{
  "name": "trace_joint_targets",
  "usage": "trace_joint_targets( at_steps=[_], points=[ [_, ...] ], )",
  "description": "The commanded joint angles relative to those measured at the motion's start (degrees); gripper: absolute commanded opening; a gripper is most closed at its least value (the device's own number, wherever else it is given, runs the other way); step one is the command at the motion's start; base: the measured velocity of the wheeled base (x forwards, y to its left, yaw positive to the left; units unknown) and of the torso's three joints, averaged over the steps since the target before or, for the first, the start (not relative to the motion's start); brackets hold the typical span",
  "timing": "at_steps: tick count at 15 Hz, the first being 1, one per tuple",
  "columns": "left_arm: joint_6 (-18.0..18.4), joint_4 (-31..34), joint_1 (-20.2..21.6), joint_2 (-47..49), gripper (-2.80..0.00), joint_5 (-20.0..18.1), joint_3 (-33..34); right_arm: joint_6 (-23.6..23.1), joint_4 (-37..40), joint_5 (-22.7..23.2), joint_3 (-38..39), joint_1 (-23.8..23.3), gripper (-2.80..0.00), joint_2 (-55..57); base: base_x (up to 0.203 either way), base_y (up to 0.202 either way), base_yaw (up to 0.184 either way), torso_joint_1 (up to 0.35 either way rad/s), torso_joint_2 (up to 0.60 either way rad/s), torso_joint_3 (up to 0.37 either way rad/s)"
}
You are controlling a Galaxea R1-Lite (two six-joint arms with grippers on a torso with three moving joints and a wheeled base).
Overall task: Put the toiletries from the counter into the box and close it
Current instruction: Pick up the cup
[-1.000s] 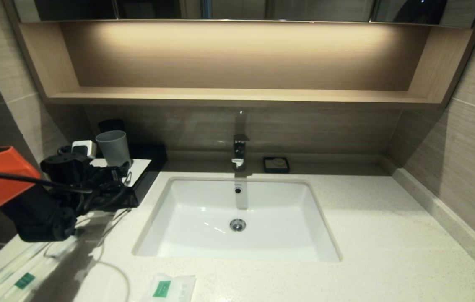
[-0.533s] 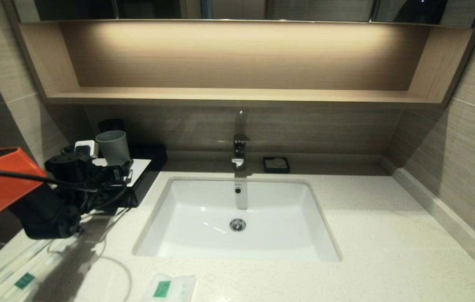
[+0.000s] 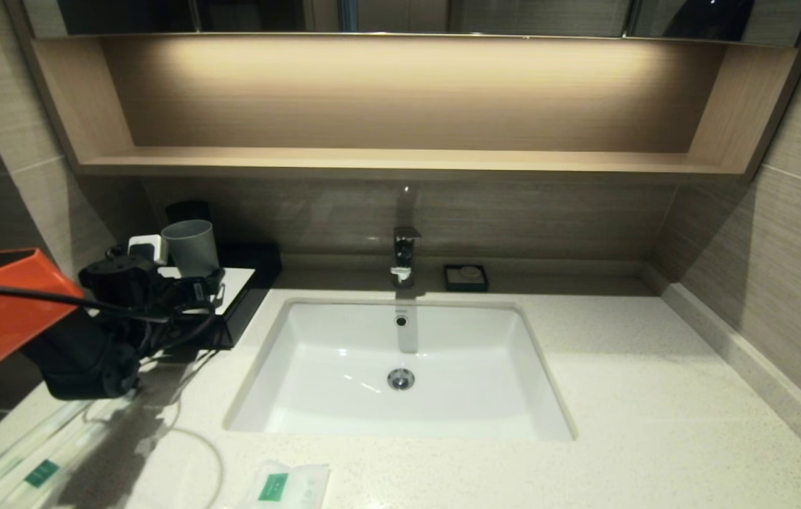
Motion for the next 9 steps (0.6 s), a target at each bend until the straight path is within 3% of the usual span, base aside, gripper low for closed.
trace_joint_targets(
  at_steps=[1,9],
  points=[
    [-0.01,-0.41,0.03,-0.06,0.0,0.06,-0.41,0.0,-0.02,0.01,0.08,0.01,-2.8,0.0,0.0,0.0,0.0,0.0,0.0,0.0],
    [0.16,-0.66,0.05,0.64,0.0,0.04,-0.59,0.0,-0.02,0.01,0.09,0.01,-2.8,0.0,0.0,0.0,0.0,0.0,0.0,0.0]
  ],
)
